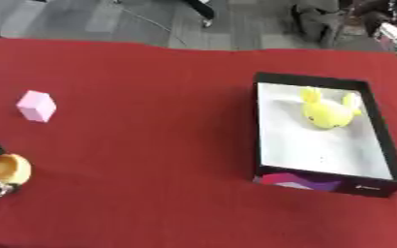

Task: Pick up the objects with one hand, pass them to the other hand, and then place them into the box on the other side of the table.

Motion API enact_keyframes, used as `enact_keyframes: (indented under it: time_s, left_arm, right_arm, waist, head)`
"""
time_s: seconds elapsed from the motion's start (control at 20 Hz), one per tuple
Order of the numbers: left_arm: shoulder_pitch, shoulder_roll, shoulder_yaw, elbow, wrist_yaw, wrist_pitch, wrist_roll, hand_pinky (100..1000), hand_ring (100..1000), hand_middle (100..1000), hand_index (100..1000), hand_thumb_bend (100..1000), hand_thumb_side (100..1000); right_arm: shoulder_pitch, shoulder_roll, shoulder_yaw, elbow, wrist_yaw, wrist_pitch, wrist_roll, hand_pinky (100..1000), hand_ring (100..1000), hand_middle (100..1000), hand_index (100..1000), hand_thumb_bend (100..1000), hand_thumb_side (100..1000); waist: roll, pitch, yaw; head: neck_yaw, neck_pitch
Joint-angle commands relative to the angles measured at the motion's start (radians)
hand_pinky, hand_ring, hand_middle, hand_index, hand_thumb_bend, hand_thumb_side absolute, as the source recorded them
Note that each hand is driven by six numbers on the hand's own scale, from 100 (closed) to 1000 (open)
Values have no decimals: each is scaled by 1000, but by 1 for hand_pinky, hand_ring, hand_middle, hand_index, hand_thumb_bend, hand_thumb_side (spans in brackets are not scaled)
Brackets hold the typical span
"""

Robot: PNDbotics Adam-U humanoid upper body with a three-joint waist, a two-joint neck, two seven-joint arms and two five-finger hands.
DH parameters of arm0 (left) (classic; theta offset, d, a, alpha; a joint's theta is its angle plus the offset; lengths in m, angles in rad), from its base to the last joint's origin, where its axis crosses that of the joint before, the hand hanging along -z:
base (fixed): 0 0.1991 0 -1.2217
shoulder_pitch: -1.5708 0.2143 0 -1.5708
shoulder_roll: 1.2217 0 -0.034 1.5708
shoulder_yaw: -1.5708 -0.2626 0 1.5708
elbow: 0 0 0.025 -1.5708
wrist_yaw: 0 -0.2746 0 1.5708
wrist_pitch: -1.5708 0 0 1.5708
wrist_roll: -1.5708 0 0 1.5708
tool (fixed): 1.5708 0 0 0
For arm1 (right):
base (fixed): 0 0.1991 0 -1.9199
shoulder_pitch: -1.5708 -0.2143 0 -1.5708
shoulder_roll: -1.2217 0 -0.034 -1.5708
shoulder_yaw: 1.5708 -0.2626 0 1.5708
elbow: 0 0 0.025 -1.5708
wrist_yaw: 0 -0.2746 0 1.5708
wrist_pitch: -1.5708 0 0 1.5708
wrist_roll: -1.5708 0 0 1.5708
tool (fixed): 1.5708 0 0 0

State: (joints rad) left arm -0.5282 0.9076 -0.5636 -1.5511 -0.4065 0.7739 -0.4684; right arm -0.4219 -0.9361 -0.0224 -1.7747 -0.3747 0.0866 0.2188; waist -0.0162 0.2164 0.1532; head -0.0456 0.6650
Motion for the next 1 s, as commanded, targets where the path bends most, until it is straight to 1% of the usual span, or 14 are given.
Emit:
enact_keyframes:
  time_s: [0.05, 0.15, 0.25, 0.3, 0.35, 0.55, 0.75, 0.85, 1.0]
  left_arm:
    - [-6, 31, 20, -19, -2, 133, -158, 854, 819, 731, 730, 307, 198]
    - [-1, 40, 29, -41, -1, 133, -177, 854, 819, 732, 732, 215, 220]
    - [6, 56, 43, -72, -5, 133, -202, 852, 818, 732, 733, 167, 225]
    - [9, 65, 52, -88, -9, 133, -214, 850, 816, 732, 735, 121, 228]
    - [12, 74, 61, -105, -15, 133, -224, 848, 815, 732, 735, 107, 222]
    - [13, 104, 101, -169, -58, 133, -268, 832, 808, 728, 736, 100, 198]
    - [-4, 112, 137, -227, -115, 133, -301, 808, 786, 709, 727, 100, 192]
    - [-20, 104, 151, -261, -150, 133, -300, 778, 754, 682, 716, 100, 195]
    - [-59, 57, 169, -311, -192, 133, -267, 739, 708, 644, 708, 100, 207]
  right_arm:
    - [-10, -25, -7, -3, 4, -1, 1, 1000, 1000, 800, 1000, 100, 439]
    - [-10, -27, -8, -2, 3, -2, 0, 1000, 1000, 800, 1000, 100, 437]
    - [-9, -29, -8, -2, 3, -3, -1, 1000, 1000, 799, 1000, 100, 437]
    - [-9, -30, -7, -2, 2, -3, -1, 1000, 1000, 799, 1000, 100, 437]
    - [-9, -30, -7, -2, 2, -3, -1, 1000, 1000, 799, 1000, 100, 436]
    - [-11, -33, -7, -2, -1, -4, -2, 1000, 1000, 800, 1000, 100, 433]
    - [-12, -35, -8, -4, -6, -6, -3, 1000, 1000, 799, 1000, 100, 432]
    - [-13, -35, -6, -10, -9, -7, -2, 1000, 1000, 796, 1000, 100, 429]
    - [-21, -33, -1, -35, -4, -19, 4, 998, 1000, 784, 1000, 100, 409]
  waist:
    - [3, -18, -1]
    - [4, -19, -1]
    - [5, -20, -1]
    - [5, -21, 0]
    - [6, -22, 0]
    - [8, -25, 2]
    - [8, -27, 3]
    - [8, -28, 4]
    - [8, -30, 5]
  head:
    - [1, -7]
    - [-1, -6]
    - [-4, -5]
    - [-4, -5]
    - [-4, -5]
    - [-4, -6]
    - [-7, -9]
    - [-12, -11]
    - [-21, -10]
